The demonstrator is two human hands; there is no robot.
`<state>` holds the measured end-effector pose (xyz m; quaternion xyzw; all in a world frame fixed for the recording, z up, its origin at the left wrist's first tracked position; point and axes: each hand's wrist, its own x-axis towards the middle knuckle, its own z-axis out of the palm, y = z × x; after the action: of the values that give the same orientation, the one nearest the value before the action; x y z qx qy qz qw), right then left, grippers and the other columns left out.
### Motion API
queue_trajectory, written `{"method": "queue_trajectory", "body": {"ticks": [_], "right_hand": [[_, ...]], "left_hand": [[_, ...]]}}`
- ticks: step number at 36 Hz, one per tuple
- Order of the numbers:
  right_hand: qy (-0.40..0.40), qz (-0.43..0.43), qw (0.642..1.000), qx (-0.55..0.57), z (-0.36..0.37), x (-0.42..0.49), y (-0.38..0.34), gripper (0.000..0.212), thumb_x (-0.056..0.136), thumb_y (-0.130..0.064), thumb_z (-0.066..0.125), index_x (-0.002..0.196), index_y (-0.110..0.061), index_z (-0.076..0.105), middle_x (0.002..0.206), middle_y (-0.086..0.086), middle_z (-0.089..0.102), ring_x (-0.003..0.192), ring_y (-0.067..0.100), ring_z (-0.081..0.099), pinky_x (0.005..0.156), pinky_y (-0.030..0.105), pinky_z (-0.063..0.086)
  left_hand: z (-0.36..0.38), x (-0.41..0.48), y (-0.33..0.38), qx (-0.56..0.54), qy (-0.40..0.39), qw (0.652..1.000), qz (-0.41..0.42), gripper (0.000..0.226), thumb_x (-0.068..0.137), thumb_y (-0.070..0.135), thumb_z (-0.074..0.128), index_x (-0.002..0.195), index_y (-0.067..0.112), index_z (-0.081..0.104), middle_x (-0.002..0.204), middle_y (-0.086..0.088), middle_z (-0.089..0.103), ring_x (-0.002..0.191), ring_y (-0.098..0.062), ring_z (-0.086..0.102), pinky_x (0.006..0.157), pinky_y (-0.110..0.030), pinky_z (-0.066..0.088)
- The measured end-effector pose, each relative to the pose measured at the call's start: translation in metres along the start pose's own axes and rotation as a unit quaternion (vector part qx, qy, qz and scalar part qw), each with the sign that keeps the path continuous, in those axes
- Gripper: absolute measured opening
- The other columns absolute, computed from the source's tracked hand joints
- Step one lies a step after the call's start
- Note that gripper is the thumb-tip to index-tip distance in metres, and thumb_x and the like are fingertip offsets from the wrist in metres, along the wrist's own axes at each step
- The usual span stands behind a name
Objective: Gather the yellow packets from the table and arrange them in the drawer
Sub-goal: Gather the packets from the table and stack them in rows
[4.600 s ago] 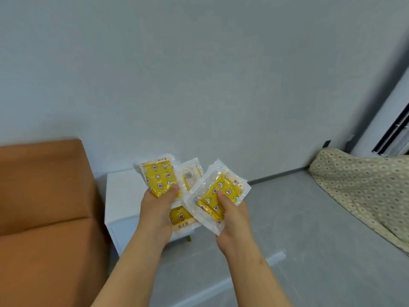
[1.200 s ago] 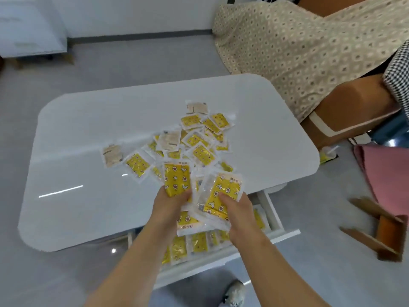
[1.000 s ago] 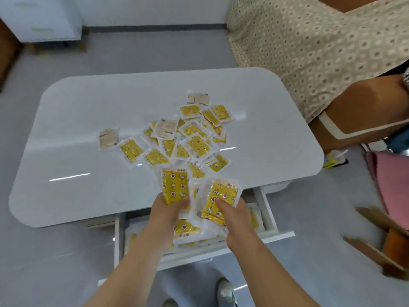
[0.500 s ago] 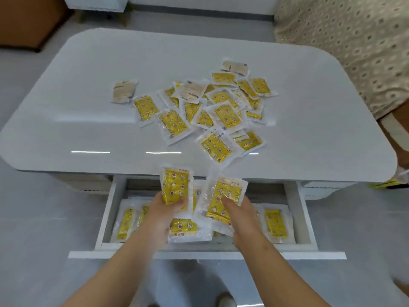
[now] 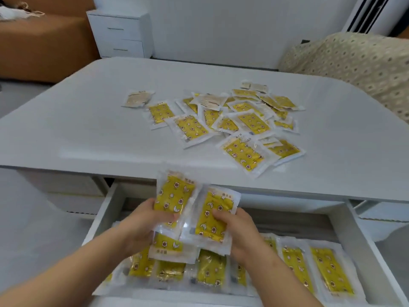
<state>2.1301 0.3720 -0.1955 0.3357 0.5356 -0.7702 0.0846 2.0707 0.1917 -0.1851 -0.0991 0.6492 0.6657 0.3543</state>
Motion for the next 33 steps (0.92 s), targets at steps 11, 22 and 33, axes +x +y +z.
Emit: {"method": "queue_trajectory", "body": {"ticks": [11, 22, 33], "right_hand": [[0.048, 0.008, 0.997, -0.065, 0.006, 0.02, 0.011, 0.012, 0.084, -0.001, 0.065, 0.094, -0.005, 0.06, 0.084, 0.015, 0.069, 0.073, 0.029, 0.067, 0.07, 0.039, 0.056], [-0.009, 0.018, 0.999, -0.045, 0.04, 0.032, 0.018, 0.018, 0.085, -0.006, 0.064, 0.102, -0.004, 0.06, 0.091, 0.017, 0.07, 0.081, 0.03, 0.068, 0.077, 0.04, 0.055], [-0.151, 0.105, 0.983, 0.008, 0.028, 0.027, 0.012, 0.017, 0.085, -0.015, 0.061, 0.097, -0.005, 0.066, 0.085, 0.016, 0.072, 0.07, 0.027, 0.071, 0.067, 0.041, 0.059]], "left_hand": [[-0.039, 0.004, -0.007, 0.12, 0.023, 0.993, 0.008, 0.077, 0.047, 0.003, 0.078, 0.118, 0.015, 0.05, 0.107, -0.014, 0.065, 0.096, -0.034, 0.064, 0.08, -0.046, 0.054], [-0.067, -0.003, -0.013, 0.052, 0.028, 0.998, -0.003, 0.05, 0.077, -0.015, 0.061, 0.114, 0.017, 0.05, 0.103, -0.016, 0.065, 0.09, -0.036, 0.064, 0.074, -0.046, 0.054], [-0.051, 0.007, -0.012, -0.058, -0.01, 0.998, -0.014, 0.029, 0.085, -0.007, 0.055, 0.11, 0.007, 0.056, 0.09, -0.014, 0.073, 0.075, -0.027, 0.071, 0.061, -0.036, 0.058]]}}
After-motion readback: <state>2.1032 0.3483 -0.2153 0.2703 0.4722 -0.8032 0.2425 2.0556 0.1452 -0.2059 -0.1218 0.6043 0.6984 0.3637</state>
